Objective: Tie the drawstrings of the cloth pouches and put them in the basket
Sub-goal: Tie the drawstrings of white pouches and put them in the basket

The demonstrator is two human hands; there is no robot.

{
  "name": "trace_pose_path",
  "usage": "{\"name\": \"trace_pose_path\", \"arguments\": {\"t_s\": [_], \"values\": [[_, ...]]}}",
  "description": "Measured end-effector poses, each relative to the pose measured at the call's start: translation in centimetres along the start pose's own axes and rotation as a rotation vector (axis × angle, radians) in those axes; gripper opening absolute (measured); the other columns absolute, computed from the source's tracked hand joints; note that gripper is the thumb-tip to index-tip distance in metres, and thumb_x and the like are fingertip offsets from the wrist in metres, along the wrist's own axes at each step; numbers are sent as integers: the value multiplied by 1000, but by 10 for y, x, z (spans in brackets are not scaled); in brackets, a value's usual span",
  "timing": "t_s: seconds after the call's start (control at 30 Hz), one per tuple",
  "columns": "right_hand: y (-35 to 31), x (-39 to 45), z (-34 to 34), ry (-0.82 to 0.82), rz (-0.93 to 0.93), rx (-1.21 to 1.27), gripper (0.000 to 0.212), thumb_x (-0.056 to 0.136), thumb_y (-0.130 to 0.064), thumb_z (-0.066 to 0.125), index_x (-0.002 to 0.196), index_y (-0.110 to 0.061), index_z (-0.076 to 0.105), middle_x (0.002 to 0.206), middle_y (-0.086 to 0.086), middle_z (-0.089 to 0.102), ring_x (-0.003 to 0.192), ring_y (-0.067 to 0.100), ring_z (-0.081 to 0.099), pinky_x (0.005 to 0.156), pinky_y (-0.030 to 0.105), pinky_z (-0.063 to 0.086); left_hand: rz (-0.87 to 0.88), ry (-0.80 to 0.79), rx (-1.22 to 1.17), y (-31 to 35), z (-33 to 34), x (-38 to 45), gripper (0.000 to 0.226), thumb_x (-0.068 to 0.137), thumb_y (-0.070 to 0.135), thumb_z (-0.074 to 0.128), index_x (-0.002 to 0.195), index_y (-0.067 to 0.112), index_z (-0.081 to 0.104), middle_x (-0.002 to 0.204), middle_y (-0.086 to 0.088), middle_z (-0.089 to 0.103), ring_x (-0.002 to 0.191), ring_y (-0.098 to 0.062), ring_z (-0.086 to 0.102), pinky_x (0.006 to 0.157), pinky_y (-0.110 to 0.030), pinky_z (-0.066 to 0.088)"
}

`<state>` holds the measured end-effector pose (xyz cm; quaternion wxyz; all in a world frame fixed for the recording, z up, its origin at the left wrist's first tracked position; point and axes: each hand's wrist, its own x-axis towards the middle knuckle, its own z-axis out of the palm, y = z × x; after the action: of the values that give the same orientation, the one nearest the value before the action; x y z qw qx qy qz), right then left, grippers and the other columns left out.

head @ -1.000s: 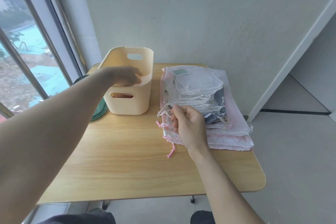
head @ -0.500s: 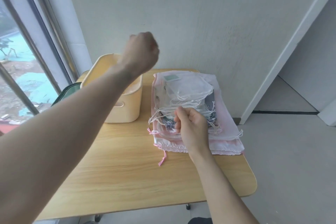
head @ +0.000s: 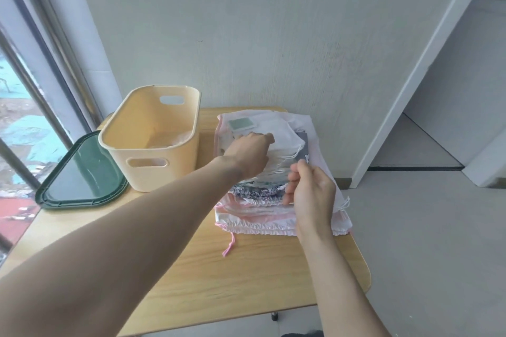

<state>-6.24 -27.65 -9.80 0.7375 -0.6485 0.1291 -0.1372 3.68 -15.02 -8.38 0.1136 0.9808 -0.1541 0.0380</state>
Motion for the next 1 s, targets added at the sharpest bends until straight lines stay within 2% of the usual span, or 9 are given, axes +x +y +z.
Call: {"name": "trace_pose_path", "arguments": {"t_s": [0.2,0.3,0.4,0.53,0.6,0.67,0.8,0.9,1.0], "values": [[0,2,-3,9,-15,-54,29,101,-22,55,78,-6,61,50,-8,53,43,13,46,52,35,42,20,103,-142,-5,-30,-17,25,89,27,73,113,18,70,109,0,72,100,-21,66,89,-35,51],[2,1,-1,31,-102,-142,9,93,-28,67,93,-20,63,80,-5,67,64,17,60,65,42,54,68,161,-194,-8,-41,-46,20,94,28,68,110,16,70,105,0,73,96,-18,66,82,-30,51],[1,-7,2,14,-240,-223,43,87,-29,76,121,-37,51,119,-3,55,87,11,63,75,25,51,90,265,-223,-13,-40,-85,19,101,29,53,107,16,65,100,0,72,90,-25,66,74,-38,53],[2,-19,9,-228,-371,-302,83,85,-16,74,145,-54,31,138,-13,35,109,1,58,87,20,50,58,273,-287,-21,-30,-133,17,104,21,41,107,16,56,98,1,65,79,-26,60,67,-42,49],[8,-20,13,-383,-423,-432,75,83,-7,68,145,-44,45,135,-21,37,112,0,55,93,20,50,43,213,-334,-27,-23,-152,19,104,21,40,110,19,58,103,3,64,82,-20,59,70,-40,49],[17,-21,19,-506,-464,-585,48,82,-6,67,125,-26,68,123,-14,51,105,1,57,95,29,50,-22,167,-343,-37,-17,-168,20,104,24,44,111,21,62,102,5,67,81,-15,58,71,-36,49],[35,-26,26,-614,-386,-710,9,85,-22,73,94,-24,72,86,-11,71,79,5,65,75,33,55,-198,134,-349,-60,-14,-191,19,99,37,56,109,25,66,90,5,69,86,-20,63,75,-39,51],[41,-27,28,-648,-246,-616,3,90,-26,65,89,-25,68,84,-5,74,78,16,74,69,44,60,-292,110,-358,-73,-16,-203,23,91,46,65,101,25,69,79,7,64,77,-17,59,71,-35,49],[35,-29,27,-640,-58,-455,22,105,-16,52,90,-8,66,73,9,71,64,28,75,60,47,61,-327,19,-361,-80,-19,-209,27,88,51,66,93,25,69,71,3,62,67,-12,57,60,-30,45]]}}
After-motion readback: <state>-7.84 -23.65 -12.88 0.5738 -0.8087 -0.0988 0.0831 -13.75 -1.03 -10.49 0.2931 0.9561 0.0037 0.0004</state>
